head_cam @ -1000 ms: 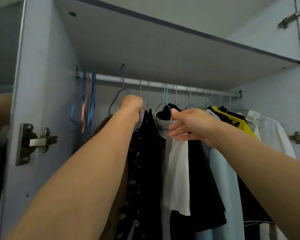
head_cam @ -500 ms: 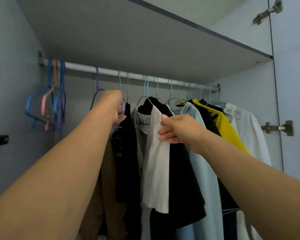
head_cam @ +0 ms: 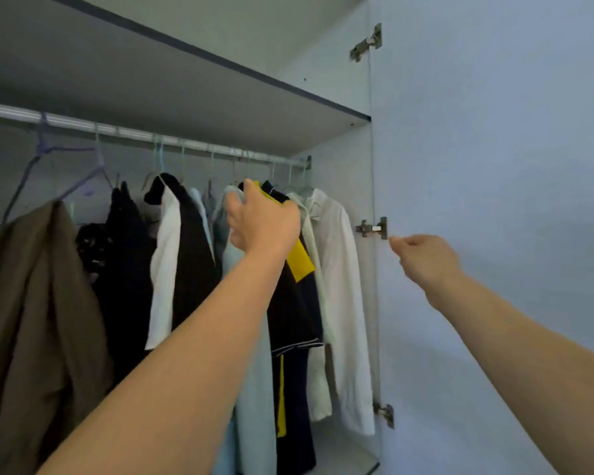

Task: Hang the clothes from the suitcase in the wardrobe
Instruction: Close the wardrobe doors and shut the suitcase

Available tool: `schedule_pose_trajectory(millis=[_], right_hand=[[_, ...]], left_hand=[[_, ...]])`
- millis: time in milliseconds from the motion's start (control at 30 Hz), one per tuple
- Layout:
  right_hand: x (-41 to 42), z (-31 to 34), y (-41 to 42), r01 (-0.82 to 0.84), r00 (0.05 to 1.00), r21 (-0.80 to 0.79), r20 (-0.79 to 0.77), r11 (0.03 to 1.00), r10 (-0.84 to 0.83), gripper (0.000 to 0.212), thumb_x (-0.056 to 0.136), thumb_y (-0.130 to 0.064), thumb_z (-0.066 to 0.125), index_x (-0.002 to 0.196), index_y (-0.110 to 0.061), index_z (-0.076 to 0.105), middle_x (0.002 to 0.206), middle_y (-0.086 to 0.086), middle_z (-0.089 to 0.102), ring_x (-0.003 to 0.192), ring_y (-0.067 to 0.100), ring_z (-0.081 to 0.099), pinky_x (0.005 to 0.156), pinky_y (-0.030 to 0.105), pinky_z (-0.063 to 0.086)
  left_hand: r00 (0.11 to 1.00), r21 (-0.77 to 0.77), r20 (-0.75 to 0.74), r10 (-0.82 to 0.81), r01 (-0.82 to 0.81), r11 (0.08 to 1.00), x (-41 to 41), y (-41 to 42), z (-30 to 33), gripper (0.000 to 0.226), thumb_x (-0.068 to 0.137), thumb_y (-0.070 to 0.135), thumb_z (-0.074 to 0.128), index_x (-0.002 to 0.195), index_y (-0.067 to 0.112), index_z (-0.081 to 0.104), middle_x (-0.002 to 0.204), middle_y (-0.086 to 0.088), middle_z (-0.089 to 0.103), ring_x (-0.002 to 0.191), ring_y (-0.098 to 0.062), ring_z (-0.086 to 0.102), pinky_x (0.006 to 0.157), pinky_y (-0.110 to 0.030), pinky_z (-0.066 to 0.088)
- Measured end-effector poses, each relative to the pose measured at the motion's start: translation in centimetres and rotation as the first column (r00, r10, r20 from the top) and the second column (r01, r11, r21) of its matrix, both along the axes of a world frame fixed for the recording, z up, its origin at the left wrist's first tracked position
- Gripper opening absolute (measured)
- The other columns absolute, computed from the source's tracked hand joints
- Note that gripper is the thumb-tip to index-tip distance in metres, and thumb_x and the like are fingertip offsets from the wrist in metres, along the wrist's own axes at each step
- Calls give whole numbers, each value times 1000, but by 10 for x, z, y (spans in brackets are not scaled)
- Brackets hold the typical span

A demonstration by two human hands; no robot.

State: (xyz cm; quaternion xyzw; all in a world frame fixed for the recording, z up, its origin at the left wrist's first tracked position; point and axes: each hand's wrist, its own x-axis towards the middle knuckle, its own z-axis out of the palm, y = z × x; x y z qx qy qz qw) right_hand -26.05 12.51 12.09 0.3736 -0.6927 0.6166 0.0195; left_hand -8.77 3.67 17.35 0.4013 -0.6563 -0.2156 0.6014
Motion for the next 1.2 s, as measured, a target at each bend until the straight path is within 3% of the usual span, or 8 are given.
schedule_pose_trajectory(millis=[167, 233, 400, 533, 767, 900, 1100, 1200], right_hand=[[-90, -29, 97, 300, 954, 83, -36, 950, -298, 36, 97, -30, 47, 99, 0, 68, 100, 20, 66, 102, 38, 60, 75, 36, 44], [-119, -39, 127, 351, 936, 99, -34, 931, -350, 33, 95, -33, 48, 96, -5, 66, 96, 20, 64, 95, 37, 61, 63, 29, 34], [-164, -62, 176, 377, 920, 135, 54, 916, -387, 21, 94, -34, 49, 99, -15, 55, 96, 12, 55, 95, 34, 59, 66, 27, 32], [-177, -76, 198, 339, 917, 174, 160, 925, -366, 47, 95, -29, 53, 136, -8, 46, 128, 14, 55, 123, 33, 49, 87, 32, 37], [-195, -93, 194, 255, 935, 214, 192, 943, -297, 76, 91, -29, 62, 151, -7, 21, 152, 13, 33, 136, 33, 36, 108, 41, 33], [-205, -93, 178, 232, 934, 196, 227, 953, -274, 80, 90, -21, 65, 149, -1, 16, 150, 15, 33, 135, 30, 36, 102, 36, 33], [-219, -95, 149, 152, 952, 142, 246, 978, -184, 41, 92, -10, 61, 130, -3, 49, 117, 5, 54, 95, 18, 50, 67, 23, 37], [-228, -102, 137, 234, 941, 62, 235, 970, -242, 43, 93, -17, 59, 133, -3, 49, 125, 9, 58, 94, 23, 59, 70, 26, 42]], left_hand=[[940, 185, 46, -337, 323, 928, -86, 74, -47, 60, 94, 19, 52, 148, 9, 29, 146, -11, 39, 125, -29, 46, 98, -32, 41], [913, 241, 69, -401, 375, 895, -112, 103, -62, 54, 94, 17, 52, 144, 5, 34, 132, -8, 47, 110, -27, 52, 93, -31, 45], [819, 437, -4, -574, 518, 735, -158, 142, -92, 24, 91, 11, 55, 115, 14, 49, 102, -6, 53, 98, -25, 61, 89, -36, 50], [766, 520, -8, -643, 552, 652, -179, 154, -113, 57, 94, 10, 54, 146, 11, 32, 124, -8, 50, 95, -22, 66, 89, -37, 53], [729, 587, -18, -684, 562, 583, -195, 136, -133, 52, 94, 8, 53, 144, 11, 36, 120, -4, 53, 85, -18, 68, 89, -37, 56], [715, 566, -27, -699, 587, 579, -208, 113, -135, 49, 93, 6, 53, 140, 10, 41, 122, -6, 55, 78, -16, 69, 87, -37, 56], [684, 546, -33, -728, 622, 560, -222, 77, -143, 36, 92, 4, 52, 128, 11, 48, 131, -7, 53, 71, -13, 67, 82, -35, 56], [680, 537, -40, -732, 632, 559, -224, 62, -145, 34, 93, 5, 52, 126, 11, 49, 132, -7, 53, 70, -12, 67, 79, -33, 55]])
